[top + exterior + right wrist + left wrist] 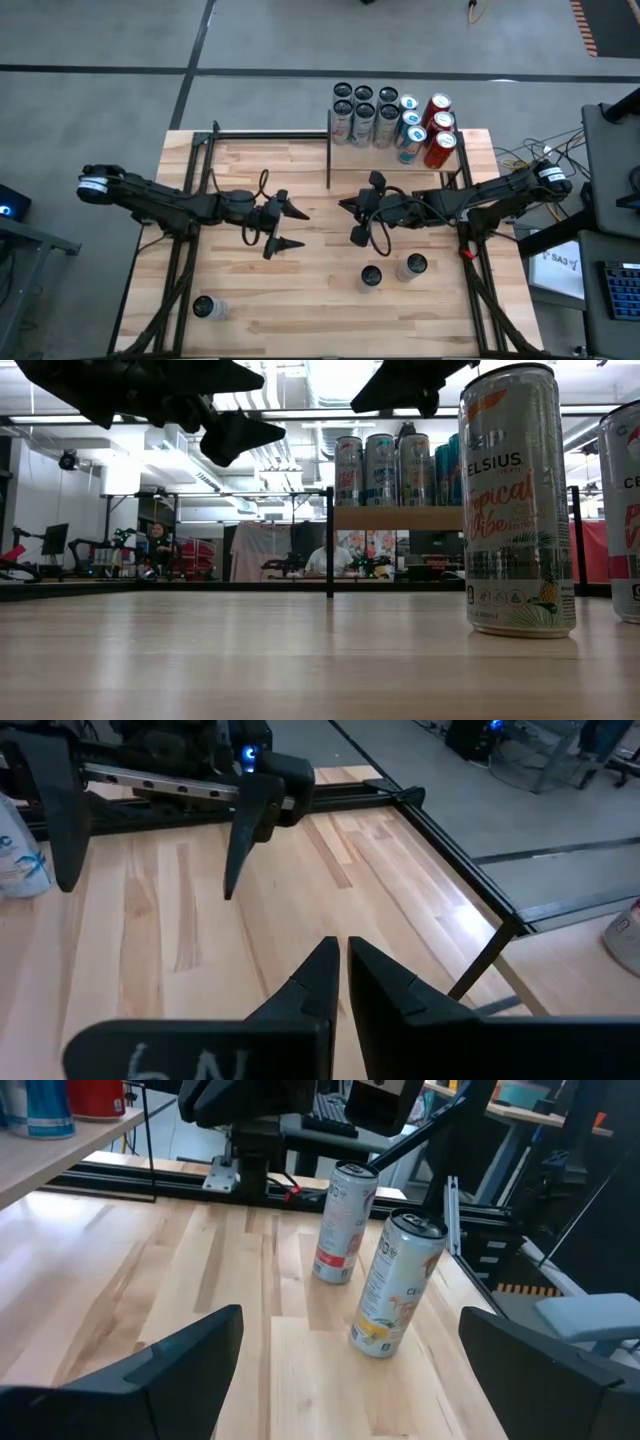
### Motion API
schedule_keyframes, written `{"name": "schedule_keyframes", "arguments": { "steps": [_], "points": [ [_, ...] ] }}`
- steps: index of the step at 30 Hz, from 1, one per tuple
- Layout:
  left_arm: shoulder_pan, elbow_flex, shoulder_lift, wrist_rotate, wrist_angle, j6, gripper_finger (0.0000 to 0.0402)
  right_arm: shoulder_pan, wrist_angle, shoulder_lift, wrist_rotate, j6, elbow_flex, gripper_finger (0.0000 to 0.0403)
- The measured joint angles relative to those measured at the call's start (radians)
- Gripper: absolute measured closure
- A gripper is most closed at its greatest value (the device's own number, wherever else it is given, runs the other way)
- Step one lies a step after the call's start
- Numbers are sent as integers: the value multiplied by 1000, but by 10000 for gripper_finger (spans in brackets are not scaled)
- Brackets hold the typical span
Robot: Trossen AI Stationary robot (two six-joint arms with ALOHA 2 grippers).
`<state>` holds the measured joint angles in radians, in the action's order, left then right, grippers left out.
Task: Place canned beverage on shelf
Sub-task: Put the white yellow soda can on the shelf aligned with the other white yellow soda cans
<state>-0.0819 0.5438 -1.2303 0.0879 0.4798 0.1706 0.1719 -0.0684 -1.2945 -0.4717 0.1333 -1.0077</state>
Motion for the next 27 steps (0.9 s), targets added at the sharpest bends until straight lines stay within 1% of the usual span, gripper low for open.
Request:
{"name": "schedule_keyframes", "arguments": {
  "steps": [2, 3, 6, 7, 9, 11, 14, 16, 18, 25, 27],
  "points": [
    [0, 0, -4, 0, 3, -1, 45, 0, -43, 2, 12, 31, -16, 386],
    [0, 0, -5, 0, 4, -1, 45, -4, -99, 2, 47, 57, -43, 386],
    [0, 0, -1, 0, 7, -1, 45, -22, -305, -13, 208, 148, -150, 386],
    [0, 0, 3, 0, 8, 0, 45, -24, -385, -27, 245, 170, -189, 386],
    [0, 0, 4, 0, 9, -2, 45, -24, -564, -58, 261, 208, -260, 386],
    [0, 0, 4, 0, 8, -7, 45, -24, -718, -87, 244, 273, -322, 386],
    [2, 0, 4, -1, 9, -13, 45, -20, -865, -102, 248, 338, -403, 385],
    [2, 0, 4, -1, 9, -15, 45, -4, -912, -108, 277, 348, -437, 385],
    [2, 0, 4, -2, 9, -18, 45, 18, -917, -112, 298, 350, -463, 385],
    [2, 0, 4, -2, 17, -35, 45, 69, -922, -111, 301, 401, -512, 383],
    [2, 0, 4, -2, 18, -36, 45, 77, -928, -115, 342, 427, -513, 375]
  ]
}}
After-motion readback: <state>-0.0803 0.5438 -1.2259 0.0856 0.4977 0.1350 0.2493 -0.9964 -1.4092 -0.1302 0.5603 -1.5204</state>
